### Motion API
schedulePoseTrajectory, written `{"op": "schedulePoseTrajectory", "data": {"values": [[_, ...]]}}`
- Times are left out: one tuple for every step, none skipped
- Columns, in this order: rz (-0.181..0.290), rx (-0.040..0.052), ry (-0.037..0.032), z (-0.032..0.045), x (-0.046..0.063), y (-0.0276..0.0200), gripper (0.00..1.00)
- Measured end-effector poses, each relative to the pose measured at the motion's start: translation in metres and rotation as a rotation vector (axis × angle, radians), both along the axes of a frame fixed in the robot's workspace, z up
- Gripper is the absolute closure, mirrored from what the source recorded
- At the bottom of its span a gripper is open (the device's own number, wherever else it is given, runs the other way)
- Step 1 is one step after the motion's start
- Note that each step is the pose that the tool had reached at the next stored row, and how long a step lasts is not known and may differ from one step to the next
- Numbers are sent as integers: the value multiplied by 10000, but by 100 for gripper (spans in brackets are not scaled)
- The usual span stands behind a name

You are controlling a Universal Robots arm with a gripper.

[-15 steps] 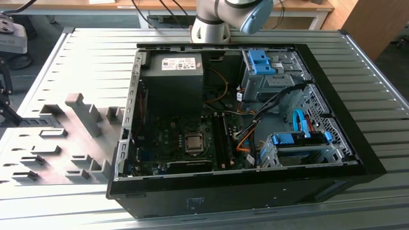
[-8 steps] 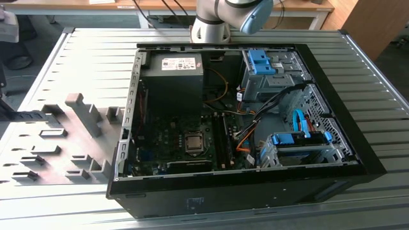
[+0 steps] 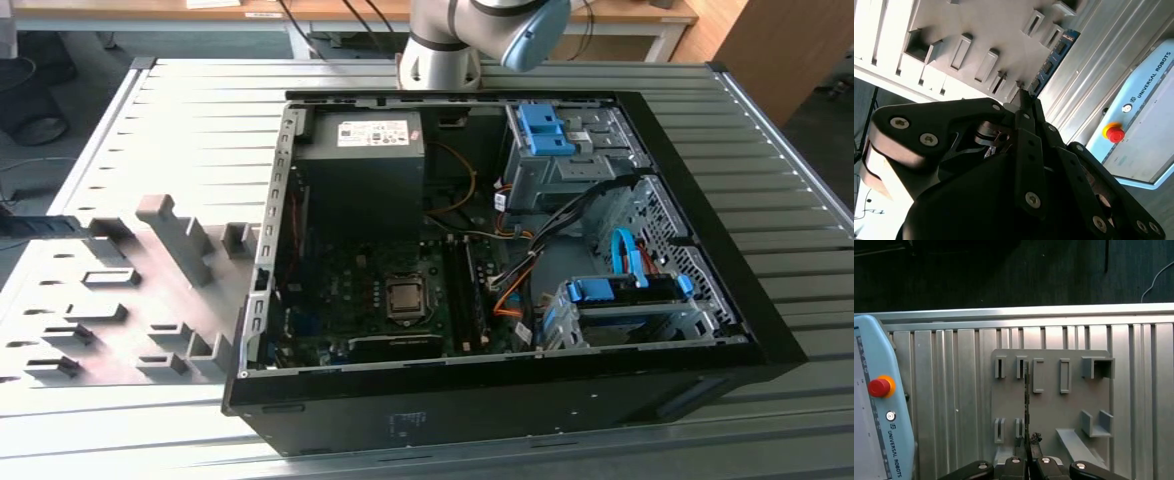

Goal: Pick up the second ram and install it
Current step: 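Pick up the second ram and move it above second insertion slot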

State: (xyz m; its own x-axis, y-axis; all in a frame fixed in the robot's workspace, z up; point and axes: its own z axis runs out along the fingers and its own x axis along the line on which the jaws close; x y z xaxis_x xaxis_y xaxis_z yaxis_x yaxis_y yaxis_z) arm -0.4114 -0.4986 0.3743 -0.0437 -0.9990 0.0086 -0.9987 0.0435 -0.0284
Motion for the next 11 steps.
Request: {"op": "schedulePoseTrajectory", "data": {"values": [[0, 60, 1, 10, 0, 0, 86], [0, 131, 2, 21, 0, 0, 86], [0, 197, 2, 32, 0, 0, 86], [-1, 242, 3, 47, 0, 1, 86], [-1, 265, 4, 67, -1, 1, 86], [-2, 270, 4, 90, -1, 1, 86], [-2, 274, 2, 115, -1, 1, 86], [-1, 275, 1, 141, 0, 1, 86], [-1, 275, 2, 164, 0, 1, 86], [-1, 275, 3, 188, 0, 1, 86], [-1, 276, 3, 217, 0, 1, 86]]}}
